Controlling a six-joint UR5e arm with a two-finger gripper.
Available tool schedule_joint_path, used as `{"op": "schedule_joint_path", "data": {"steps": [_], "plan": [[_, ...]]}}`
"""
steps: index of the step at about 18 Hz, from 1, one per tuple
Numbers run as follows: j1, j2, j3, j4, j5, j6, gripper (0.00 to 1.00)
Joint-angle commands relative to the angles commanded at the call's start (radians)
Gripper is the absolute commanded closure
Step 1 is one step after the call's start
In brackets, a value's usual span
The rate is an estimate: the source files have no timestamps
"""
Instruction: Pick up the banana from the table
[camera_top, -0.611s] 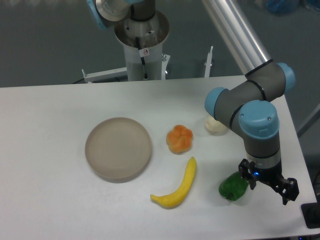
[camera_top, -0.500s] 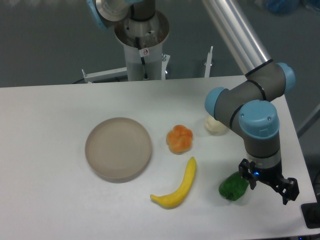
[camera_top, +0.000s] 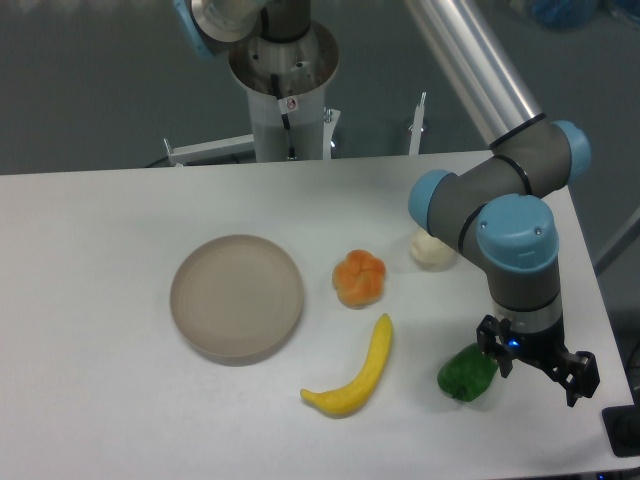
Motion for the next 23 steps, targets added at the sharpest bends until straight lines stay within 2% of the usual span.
{"op": "schedule_joint_path", "data": {"steps": [4, 5, 7, 9, 12, 14, 18, 20, 23], "plan": [[-0.021, 0.066, -0.060, -0.011, -0.003, -0.040, 0.00], [-0.029, 0.080, -0.067, -0.030, -0.002, -0.061, 0.00], [-0.052, 0.121, -0.071, -0.160, -0.003, -0.103, 0.00], [-0.083, 0.137, -0.071, -0.251, -0.003, -0.152, 0.00], [-0.129, 0.146, -0.078, -0.328, -0.012, -0.233, 0.00], [-0.137, 0.143, -0.091, -0.366, -0.060, -0.239, 0.00], [-0.137, 0.135, -0.132, -0.365, -0.153, -0.252, 0.00], [-0.137, 0.127, -0.166, -0.350, -0.160, -0.252, 0.00], [-0.138, 0.083, -0.172, -0.292, -0.160, -0.253, 0.00]]}}
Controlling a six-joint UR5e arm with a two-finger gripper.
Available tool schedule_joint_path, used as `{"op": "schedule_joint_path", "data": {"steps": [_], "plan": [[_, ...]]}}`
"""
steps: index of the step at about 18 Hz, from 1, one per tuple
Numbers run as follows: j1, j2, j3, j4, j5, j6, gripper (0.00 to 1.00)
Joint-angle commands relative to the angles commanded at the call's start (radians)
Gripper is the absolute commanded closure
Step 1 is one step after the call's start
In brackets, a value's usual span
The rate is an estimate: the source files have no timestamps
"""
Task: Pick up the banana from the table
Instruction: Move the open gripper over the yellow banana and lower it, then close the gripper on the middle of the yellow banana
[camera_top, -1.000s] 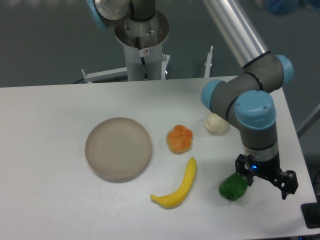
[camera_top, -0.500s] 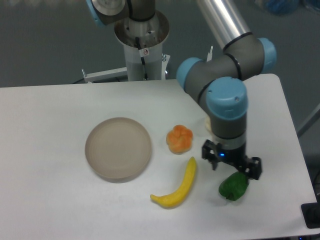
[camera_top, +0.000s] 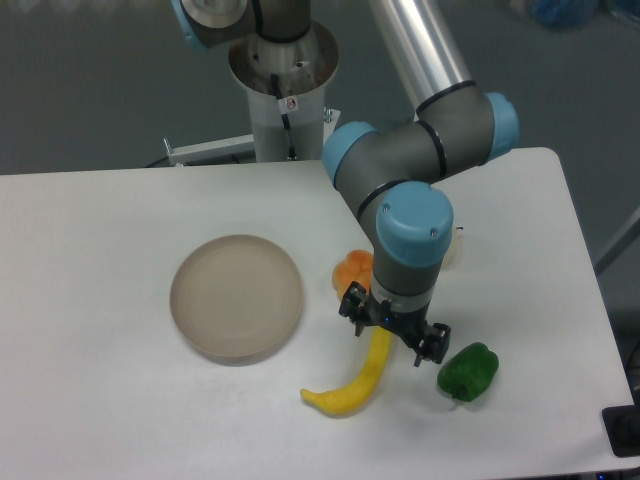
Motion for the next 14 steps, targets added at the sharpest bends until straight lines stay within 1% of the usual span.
{"op": "schedule_joint_path", "data": {"steps": [3, 5, 6, 9, 14], "plan": [[0.000, -0.003, -0.050, 0.071, 0.000, 0.002, 0.00], [0.002, -0.006, -0.096, 0.130, 0.002, 0.005, 0.00], [0.002, -0.008, -0.101, 0.143, 0.003, 0.005, 0.00], [0.002, -0.019, -0.104, 0.152, 0.003, 0.000, 0.00], [-0.002, -0.058, -0.103, 0.195, 0.011, 0.000, 0.00]]}}
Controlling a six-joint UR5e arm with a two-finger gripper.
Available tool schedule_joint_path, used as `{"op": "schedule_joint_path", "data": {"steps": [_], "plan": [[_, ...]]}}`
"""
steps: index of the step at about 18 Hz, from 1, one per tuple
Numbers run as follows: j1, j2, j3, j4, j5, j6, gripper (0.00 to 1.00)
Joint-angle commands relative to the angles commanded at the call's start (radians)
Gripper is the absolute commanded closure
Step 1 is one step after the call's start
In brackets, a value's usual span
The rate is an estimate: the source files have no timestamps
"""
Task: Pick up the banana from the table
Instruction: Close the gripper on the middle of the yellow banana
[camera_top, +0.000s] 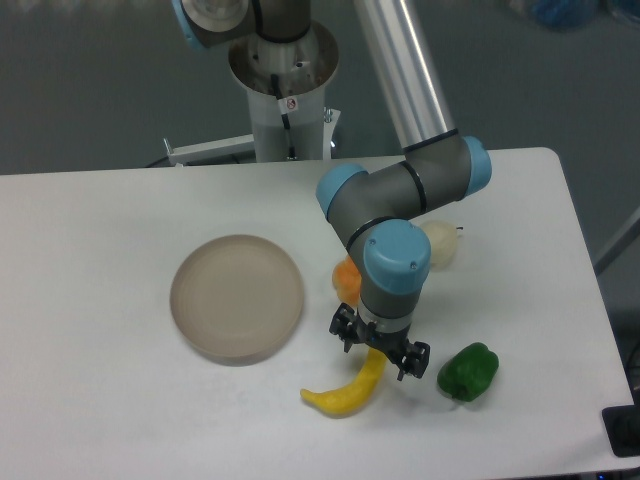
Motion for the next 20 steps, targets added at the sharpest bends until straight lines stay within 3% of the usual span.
{"op": "schedule_joint_path", "data": {"steps": [6, 8, 12, 13, 15, 16, 20], "plan": [[-0.017, -0.012, -0.005, 0.018, 0.005, -0.032, 0.00], [-0.023, -0.018, -0.002, 0.028, 0.006, -0.035, 0.07], [-0.025, -0.028, -0.003, 0.035, 0.006, -0.034, 0.07], [-0.025, -0.028, -0.002, 0.035, 0.006, -0.034, 0.16], [-0.025, -0.026, 0.000, 0.035, 0.006, -0.028, 0.44], [-0.023, -0.026, 0.002, 0.035, 0.005, -0.025, 0.52], [-0.023, -0.023, 0.002, 0.037, 0.005, -0.023, 0.61]]}}
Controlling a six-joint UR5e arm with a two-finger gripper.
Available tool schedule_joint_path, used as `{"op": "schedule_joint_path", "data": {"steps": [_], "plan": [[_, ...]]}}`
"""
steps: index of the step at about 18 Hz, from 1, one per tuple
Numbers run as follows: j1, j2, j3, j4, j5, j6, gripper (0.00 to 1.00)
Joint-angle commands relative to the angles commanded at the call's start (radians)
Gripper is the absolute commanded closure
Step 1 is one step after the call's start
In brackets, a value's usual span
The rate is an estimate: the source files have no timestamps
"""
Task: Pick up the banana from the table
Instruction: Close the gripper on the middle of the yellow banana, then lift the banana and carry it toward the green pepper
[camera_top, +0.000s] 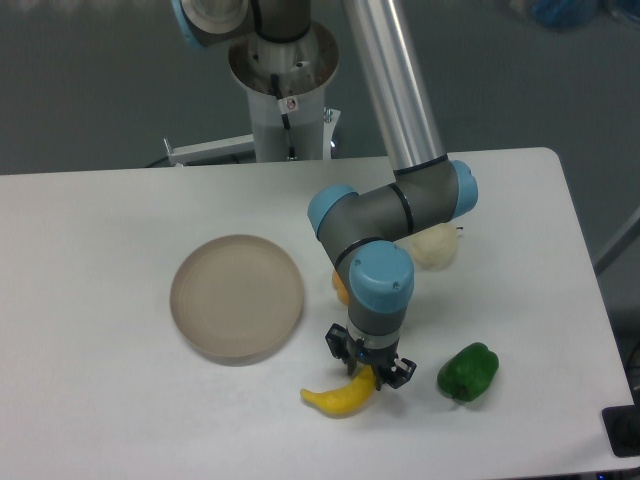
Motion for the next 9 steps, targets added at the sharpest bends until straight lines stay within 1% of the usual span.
{"op": "schedule_joint_path", "data": {"steps": [3, 6, 8, 9], "plan": [[0.002, 0.005, 0.000, -0.002, 0.000, 0.000, 0.61], [0.008, 0.015, 0.015, -0.003, 0.000, 0.003, 0.61], [0.018, 0.046, 0.015, -0.009, 0.002, 0.063, 0.61], [0.032, 0.076, 0.009, -0.018, 0.003, 0.101, 0.61]]}}
